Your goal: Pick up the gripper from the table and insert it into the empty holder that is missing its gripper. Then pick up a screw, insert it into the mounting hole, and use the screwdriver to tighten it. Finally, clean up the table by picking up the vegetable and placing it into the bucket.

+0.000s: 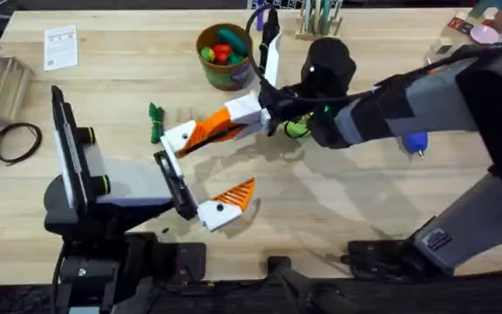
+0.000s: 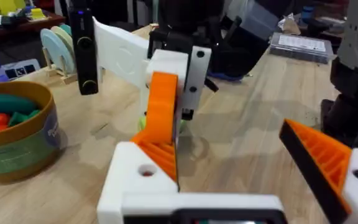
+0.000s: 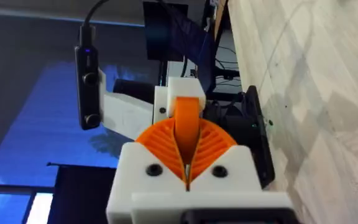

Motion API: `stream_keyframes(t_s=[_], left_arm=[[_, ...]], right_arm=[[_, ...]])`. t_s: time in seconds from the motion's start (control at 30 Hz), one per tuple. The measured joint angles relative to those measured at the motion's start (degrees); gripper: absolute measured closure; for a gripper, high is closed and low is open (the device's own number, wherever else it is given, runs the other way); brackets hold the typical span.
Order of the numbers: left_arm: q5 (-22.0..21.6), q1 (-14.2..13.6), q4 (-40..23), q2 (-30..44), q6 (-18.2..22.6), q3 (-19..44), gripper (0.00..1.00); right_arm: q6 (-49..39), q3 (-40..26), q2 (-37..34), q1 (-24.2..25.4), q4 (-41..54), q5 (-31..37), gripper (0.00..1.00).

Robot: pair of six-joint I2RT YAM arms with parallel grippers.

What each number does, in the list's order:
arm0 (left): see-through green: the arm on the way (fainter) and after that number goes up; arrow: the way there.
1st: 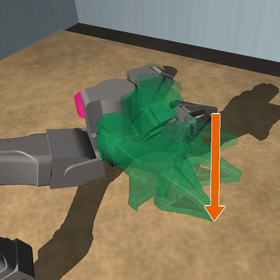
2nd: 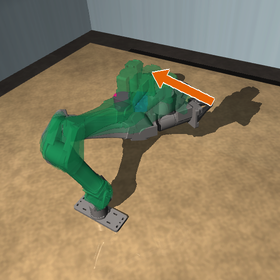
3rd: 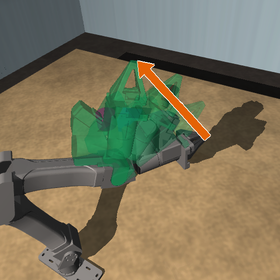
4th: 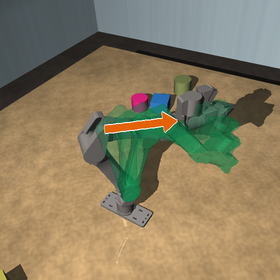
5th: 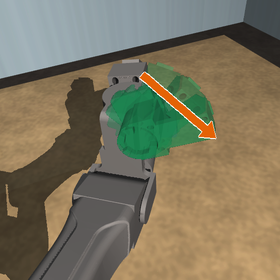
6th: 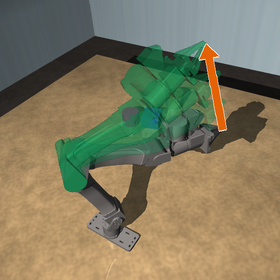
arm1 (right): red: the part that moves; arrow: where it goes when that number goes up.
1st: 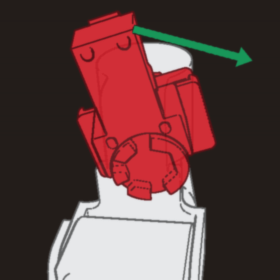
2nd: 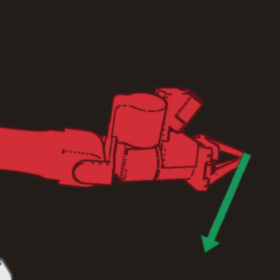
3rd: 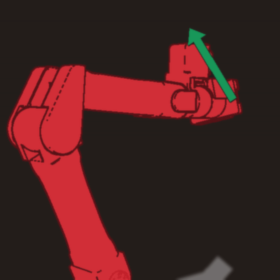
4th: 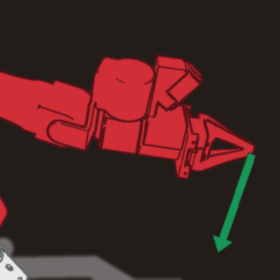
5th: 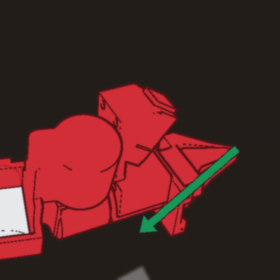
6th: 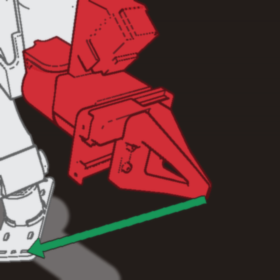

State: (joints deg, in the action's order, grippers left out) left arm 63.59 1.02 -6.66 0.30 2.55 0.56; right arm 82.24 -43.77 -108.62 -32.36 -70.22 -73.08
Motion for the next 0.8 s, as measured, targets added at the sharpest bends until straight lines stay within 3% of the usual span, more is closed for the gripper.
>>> stream_keyframes(t_s=[0.47, 0.5, 0.67, 0.7, 0.8], left_arm=[[0.0, 0.0, 0.0, 0.0, 0.0, 0.0, 0.015], [-0.03, 0.0, 0.0, 0.0, -0.01, 0.0, 0.015], [2.06, -0.35, -0.35, 0.0, -0.42, 0.04, 0.015], [2.37, -0.35, -0.39, 0.01, -0.44, 0.04, 0.015], [2.83, -0.35, -0.44, 0.0, -0.46, 0.04, 0.015]], right_arm=[[0.0, 0.0, 0.0, 0.0, -0.02, 0.03, 0.99], [0.16, 0.0, 0.0, 0.0, 0.03, 0.14, 0.919], [-0.02, -0.72, 0.0, 0.0, -0.28, 3.44, 0.208], [-0.22, -0.76, 0.0, 0.02, -0.36, 3.88, 0.135], [-0.33, -0.76, 0.02, 0.02, -0.28, 4.65, 0.108]])
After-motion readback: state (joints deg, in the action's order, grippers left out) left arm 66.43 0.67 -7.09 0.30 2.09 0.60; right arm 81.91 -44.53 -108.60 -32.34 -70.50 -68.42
